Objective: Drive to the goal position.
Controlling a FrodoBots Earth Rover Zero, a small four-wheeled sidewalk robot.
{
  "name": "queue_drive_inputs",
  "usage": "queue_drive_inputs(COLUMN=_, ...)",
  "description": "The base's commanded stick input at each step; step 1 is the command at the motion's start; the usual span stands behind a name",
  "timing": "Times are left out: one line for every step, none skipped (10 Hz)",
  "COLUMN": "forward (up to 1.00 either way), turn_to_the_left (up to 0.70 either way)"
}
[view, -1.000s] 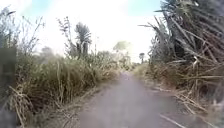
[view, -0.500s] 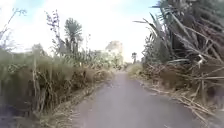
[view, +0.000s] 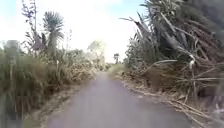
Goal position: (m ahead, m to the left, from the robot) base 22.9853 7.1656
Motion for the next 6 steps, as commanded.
queue_drive_inputs(forward=0.70, turn_to_the_left=-0.01)
queue_drive_inputs(forward=0.70, turn_to_the_left=-0.01)
queue_drive_inputs(forward=0.70, turn_to_the_left=-0.01)
queue_drive_inputs(forward=0.70, turn_to_the_left=0.12)
queue_drive_inputs(forward=0.70, turn_to_the_left=0.34)
queue_drive_inputs(forward=0.70, turn_to_the_left=0.34)
